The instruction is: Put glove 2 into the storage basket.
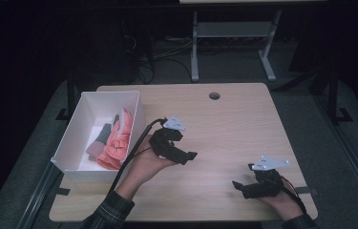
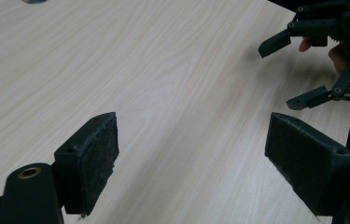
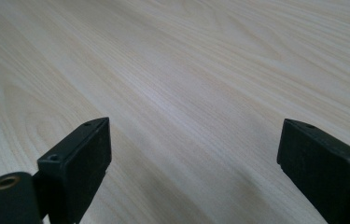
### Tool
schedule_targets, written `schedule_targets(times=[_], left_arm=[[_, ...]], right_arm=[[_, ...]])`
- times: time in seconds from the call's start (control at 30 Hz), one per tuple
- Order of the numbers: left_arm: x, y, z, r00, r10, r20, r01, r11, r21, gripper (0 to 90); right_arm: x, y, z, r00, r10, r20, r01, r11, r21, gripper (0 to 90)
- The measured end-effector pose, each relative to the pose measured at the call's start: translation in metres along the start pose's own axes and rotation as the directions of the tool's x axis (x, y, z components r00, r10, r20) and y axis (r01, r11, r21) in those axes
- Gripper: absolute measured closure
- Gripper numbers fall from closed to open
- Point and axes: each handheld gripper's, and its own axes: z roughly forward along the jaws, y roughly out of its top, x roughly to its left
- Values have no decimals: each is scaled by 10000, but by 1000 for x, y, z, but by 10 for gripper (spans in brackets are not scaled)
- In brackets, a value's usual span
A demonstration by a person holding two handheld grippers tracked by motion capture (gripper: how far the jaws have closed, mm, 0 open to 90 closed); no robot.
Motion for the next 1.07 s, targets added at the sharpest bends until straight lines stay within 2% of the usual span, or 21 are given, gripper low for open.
schedule_targets(times=[0.1,0.2,0.23,0.4,0.43,0.5,0.6,0.67,0.73,1.0,1.03,1.07], left_arm=[[-6,-5,8,9999,129,-48,-129,9999,-82,170],[-8,-10,16,10000,55,75,-55,10000,-79,171],[-9,-13,18,9998,201,33,-201,9998,-40,172],[-11,-27,29,9994,-79,342,87,9997,-243,172],[-12,-31,34,9994,-107,341,112,9998,-148,172],[-14,-37,40,9997,114,220,-117,9998,159,171],[-14,-46,46,9992,78,400,-90,9995,293,171],[-15,-51,49,9993,158,352,-171,9992,371,170],[-14,-56,50,9992,317,254,-327,9986,418,170],[-13,-66,54,9992,263,310,-281,9977,619,170],[-12,-67,54,9987,471,203,-483,9965,677,169],[-12,-68,54,9989,436,162,-447,9963,736,168]], right_arm=[[0,0,1,10000,-7,-12,7,10000,33,95],[0,1,1,10000,-17,-38,17,10000,12,95],[0,1,2,10000,-61,-44,61,10000,5,95],[1,3,3,9999,-108,-103,108,9999,-9,95],[1,3,3,9999,-95,-102,95,10000,7,95],[1,3,4,9999,-94,-116,94,10000,-11,95],[2,3,4,9999,-81,-114,81,10000,10,95],[1,3,4,9999,-101,-110,101,9999,0,95],[1,3,4,9999,-85,-109,85,10000,-5,95],[3,4,4,9998,-169,-139,168,9999,-18,95],[3,4,4,9997,-201,-145,201,9998,-19,95],[3,4,4,9997,-194,-145,194,9998,-13,95]])
